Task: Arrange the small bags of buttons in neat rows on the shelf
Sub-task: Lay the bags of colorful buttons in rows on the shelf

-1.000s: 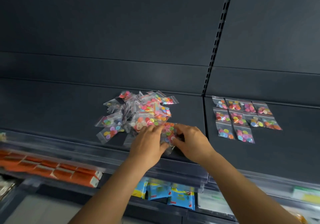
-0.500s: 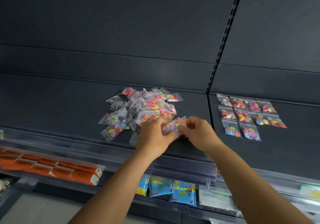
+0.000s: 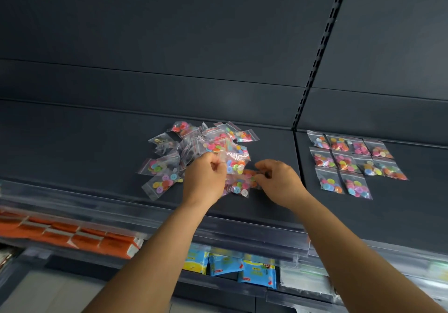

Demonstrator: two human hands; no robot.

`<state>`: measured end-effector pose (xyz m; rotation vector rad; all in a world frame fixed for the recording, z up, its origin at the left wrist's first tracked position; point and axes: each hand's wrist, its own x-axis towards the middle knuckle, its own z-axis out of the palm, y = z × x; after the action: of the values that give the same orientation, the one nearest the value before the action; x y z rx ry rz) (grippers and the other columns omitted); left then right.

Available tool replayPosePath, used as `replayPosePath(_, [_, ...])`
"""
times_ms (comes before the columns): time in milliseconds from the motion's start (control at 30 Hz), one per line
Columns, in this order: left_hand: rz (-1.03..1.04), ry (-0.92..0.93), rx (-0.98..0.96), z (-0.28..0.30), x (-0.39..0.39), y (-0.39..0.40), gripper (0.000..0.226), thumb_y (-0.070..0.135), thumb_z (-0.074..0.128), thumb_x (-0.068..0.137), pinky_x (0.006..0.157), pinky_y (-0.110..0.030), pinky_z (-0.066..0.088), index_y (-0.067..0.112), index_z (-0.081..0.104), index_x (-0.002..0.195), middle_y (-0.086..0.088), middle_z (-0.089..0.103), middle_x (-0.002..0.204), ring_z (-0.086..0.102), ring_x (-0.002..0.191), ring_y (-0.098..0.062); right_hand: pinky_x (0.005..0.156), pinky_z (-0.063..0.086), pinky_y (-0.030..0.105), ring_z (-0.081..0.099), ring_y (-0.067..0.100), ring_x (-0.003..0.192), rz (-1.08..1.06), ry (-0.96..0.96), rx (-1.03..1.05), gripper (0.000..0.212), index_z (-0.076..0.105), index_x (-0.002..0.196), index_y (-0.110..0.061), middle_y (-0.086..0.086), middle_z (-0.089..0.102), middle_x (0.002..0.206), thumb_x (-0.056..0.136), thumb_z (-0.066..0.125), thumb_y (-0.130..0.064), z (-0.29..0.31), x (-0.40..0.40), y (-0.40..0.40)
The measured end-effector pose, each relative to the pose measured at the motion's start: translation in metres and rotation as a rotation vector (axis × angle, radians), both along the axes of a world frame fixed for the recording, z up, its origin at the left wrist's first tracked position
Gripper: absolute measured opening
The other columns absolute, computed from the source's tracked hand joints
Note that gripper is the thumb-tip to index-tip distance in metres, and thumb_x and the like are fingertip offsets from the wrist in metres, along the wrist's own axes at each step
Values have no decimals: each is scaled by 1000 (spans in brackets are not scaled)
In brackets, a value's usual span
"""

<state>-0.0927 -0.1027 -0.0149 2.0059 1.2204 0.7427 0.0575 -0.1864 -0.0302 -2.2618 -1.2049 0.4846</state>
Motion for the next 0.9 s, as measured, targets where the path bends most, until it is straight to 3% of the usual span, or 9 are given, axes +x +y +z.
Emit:
replayPosePath(167, [1, 58, 51, -2, -5, 1, 10, 17, 49, 95, 55, -23, 43, 17, 56, 87, 9, 59, 75, 56, 66, -8, 95, 37, 33, 45, 24, 111, 103, -145, -90, 45, 59, 118, -28, 0, 56, 112, 81, 60, -54, -8, -9, 6])
replayPosePath(300, [15, 59, 53, -1, -13, 2, 9, 16, 49, 95, 54, -20, 43, 19, 55, 88, 13, 55, 74, 52, 64, -2, 99, 36, 33, 43, 22, 116, 129, -160, -67, 41, 59, 119, -38, -3, 56, 116, 81, 61, -52, -8, -14, 11])
replayPosePath(467, [43, 5, 38, 2, -21, 3, 12, 17, 45, 97, 54, -17, 38, 18, 56, 94, 8, 58, 82, 54, 71, -8, 96, 45, 36, 53, 25, 110, 147, -130, -38, 26, 65, 106, -29, 0, 61, 112, 82, 64, -41, -4, -20, 13])
replayPosePath(633, [100, -6, 5, 1, -28, 4, 17, 20, 43, 98, 65, -26, 39, 14, 58, 101, 0, 62, 91, 58, 81, -19, 95, 45, 38, 50, 24, 110, 157, -146, -97, 52, 57, 122, -28, 0, 55, 117, 76, 69, -48, 1, -29, 11])
replayPosePath(700, [97, -3, 1, 0, -30, 3, 16, 21, 43, 99, 63, -26, 38, 14, 57, 100, -1, 63, 92, 58, 82, -19, 87, 49, 35, 54, 24, 102, 158, -175, -80, 39, 61, 114, -23, 2, 59, 110, 80, 68, -41, 0, -32, 10])
replayPosePath(767, [84, -6, -2, 0, -30, 2, 16, 21, 43, 99, 63, -25, 39, 15, 58, 101, 0, 63, 94, 57, 82, -18, 70, 51, 31, 59, 21, 81, 101, -120, -4, 20, 66, 99, -16, 5, 65, 92, 86, 63, -30, 1, -33, 9])
replayPosePath(900, [28, -42, -4, 3, -28, -4, 17, 22, 45, 98, 55, -15, 37, 14, 60, 102, 3, 63, 91, 57, 76, -9, 47, 43, 19, 49, 4, 48, -42, 96, 221, 15, 72, 85, -13, 1, 66, 67, 90, 60, -21, 8, -30, 0])
